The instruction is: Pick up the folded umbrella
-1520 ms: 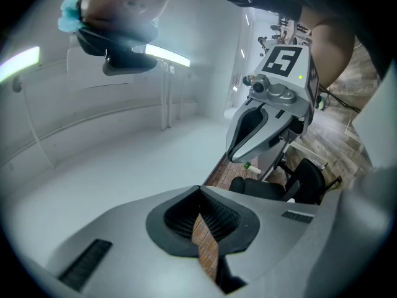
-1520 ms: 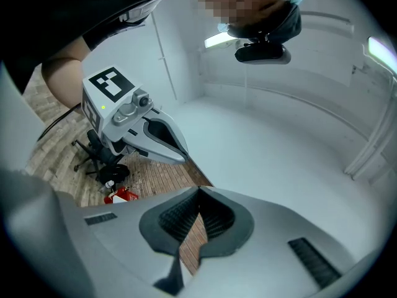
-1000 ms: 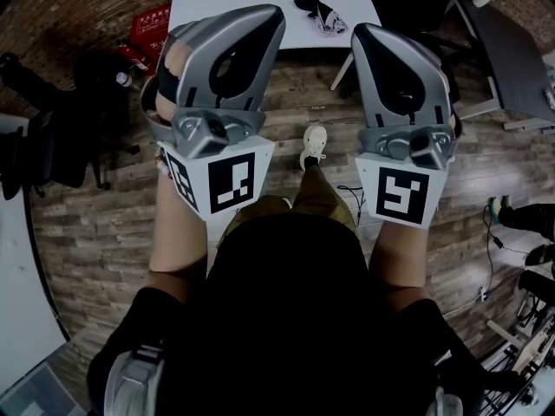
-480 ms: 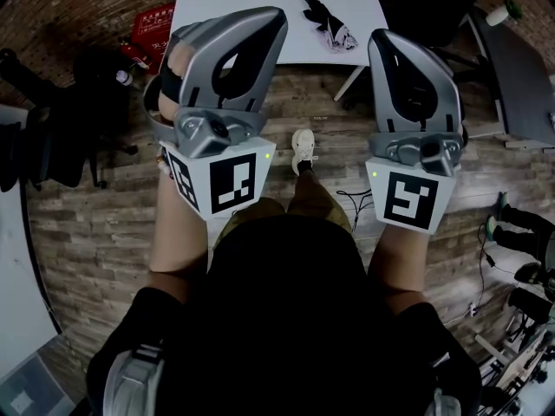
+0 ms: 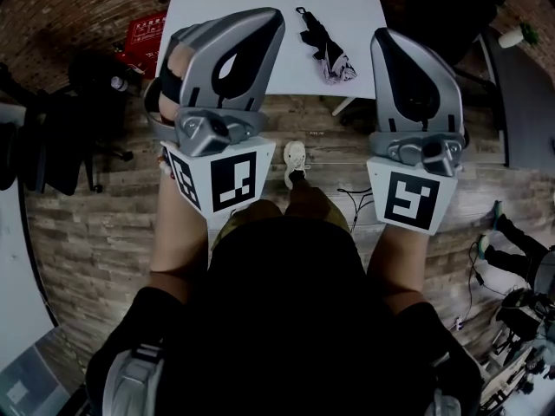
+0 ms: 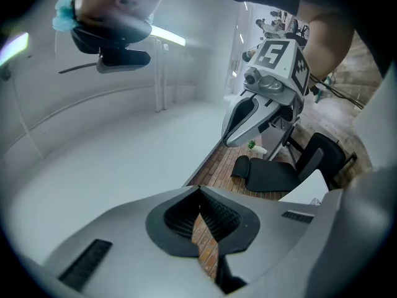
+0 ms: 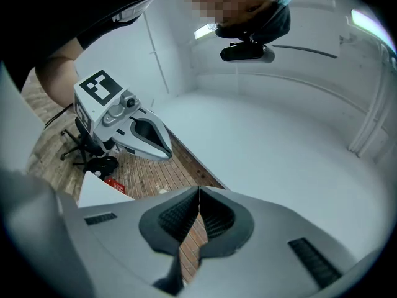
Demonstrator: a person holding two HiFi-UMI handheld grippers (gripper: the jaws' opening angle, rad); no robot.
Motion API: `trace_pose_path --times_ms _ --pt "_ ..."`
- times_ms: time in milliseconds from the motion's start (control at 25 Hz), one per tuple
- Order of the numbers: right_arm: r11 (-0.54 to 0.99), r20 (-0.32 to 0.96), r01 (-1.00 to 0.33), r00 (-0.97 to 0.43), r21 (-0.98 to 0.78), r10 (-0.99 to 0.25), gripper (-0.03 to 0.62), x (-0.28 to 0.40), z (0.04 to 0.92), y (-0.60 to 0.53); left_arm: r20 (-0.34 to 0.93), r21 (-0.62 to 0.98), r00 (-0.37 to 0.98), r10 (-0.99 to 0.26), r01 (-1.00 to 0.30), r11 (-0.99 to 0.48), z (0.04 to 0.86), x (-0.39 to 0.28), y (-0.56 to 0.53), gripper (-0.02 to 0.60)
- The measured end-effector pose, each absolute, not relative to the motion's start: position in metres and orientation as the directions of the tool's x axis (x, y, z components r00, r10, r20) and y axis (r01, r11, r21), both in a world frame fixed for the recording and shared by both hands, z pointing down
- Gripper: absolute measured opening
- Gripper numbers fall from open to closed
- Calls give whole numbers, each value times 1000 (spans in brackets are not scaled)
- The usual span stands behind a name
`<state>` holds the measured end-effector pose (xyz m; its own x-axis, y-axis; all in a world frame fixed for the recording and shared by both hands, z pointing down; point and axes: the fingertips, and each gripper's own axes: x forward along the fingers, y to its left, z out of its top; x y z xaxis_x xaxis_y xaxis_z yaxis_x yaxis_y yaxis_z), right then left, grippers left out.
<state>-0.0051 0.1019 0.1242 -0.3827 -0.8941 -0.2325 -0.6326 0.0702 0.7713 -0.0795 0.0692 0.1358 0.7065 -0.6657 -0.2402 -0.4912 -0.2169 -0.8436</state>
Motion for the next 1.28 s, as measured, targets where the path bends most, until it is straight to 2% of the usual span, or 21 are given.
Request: trace_pose_path --times_ms 440,1280 --pt "106 -199 -637 -389 764 -900 29 33 137 11 -194 -857 707 -680 -460 -234 147 -33 -16 12" --pt "157 -174 -648 -416 745 -893 29 35 144 -35 -157 -856 700 -696 -448 -257 155 -27 -62 12"
